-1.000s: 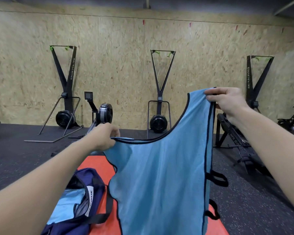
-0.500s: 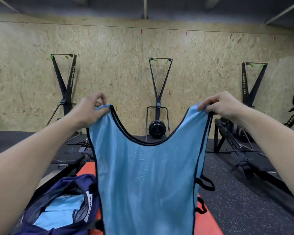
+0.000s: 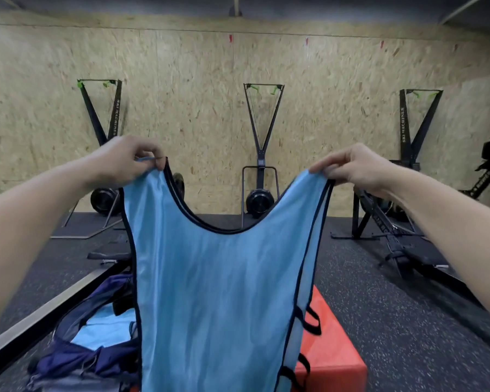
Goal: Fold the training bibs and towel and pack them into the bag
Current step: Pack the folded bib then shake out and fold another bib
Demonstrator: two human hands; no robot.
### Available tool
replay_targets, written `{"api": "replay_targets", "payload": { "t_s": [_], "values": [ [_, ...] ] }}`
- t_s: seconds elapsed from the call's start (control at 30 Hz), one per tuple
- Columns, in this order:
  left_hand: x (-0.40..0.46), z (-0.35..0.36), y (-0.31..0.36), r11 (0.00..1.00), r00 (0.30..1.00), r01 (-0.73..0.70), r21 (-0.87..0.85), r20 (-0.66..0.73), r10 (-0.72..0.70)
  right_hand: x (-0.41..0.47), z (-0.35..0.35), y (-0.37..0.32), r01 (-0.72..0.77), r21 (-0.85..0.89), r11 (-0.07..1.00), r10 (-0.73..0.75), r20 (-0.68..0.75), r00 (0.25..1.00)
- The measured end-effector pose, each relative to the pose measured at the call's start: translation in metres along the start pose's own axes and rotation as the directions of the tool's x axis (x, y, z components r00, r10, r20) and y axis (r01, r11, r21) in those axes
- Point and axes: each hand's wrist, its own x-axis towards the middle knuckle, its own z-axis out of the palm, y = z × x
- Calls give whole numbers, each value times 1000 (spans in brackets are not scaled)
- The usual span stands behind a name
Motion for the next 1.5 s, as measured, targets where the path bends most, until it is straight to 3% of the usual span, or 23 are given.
{"api": "replay_targets", "payload": {
  "t_s": [0.13, 0.27, 0.47, 0.6, 0.77, 0.93, 1.1, 1.3, 1.5],
  "values": [
    [-18, -3, 1, 1000, 998, -21, 8, 58, 21, -13, 5, -3, 47, -263, 964, -45, 15, 999],
    [-26, 0, -2, 995, 985, -49, 84, 170, 34, -16, 4, 4, 60, -270, 961, -91, -104, 990],
    [-8, 39, -11, 999, 995, -38, 30, 93, 35, -6, 19, 33, -39, -379, 924, -40, -198, 979],
    [15, 83, -24, 997, 986, -75, 22, 151, 71, 16, 36, 67, -84, -440, 894, -24, -234, 972],
    [53, 159, -52, 998, 975, -50, 46, 217, 38, 64, 68, 125, -95, -574, 813, -26, -199, 980],
    [93, 248, -100, 999, 952, 13, 32, 305, -22, 108, 115, 192, -48, -598, 800, -44, -139, 989],
    [122, 350, -156, 997, 927, 53, 47, 369, -67, 154, 173, 282, -71, -623, 779, 29, -77, 997],
    [134, 474, -233, 987, 850, 88, 131, 507, -143, 196, 258, 395, -54, -687, 725, 182, 115, 977],
    [216, 524, -280, 981, 908, 53, 185, 399, -124, 302, 296, 463, -14, -722, 692, 143, 118, 983]
  ]
}}
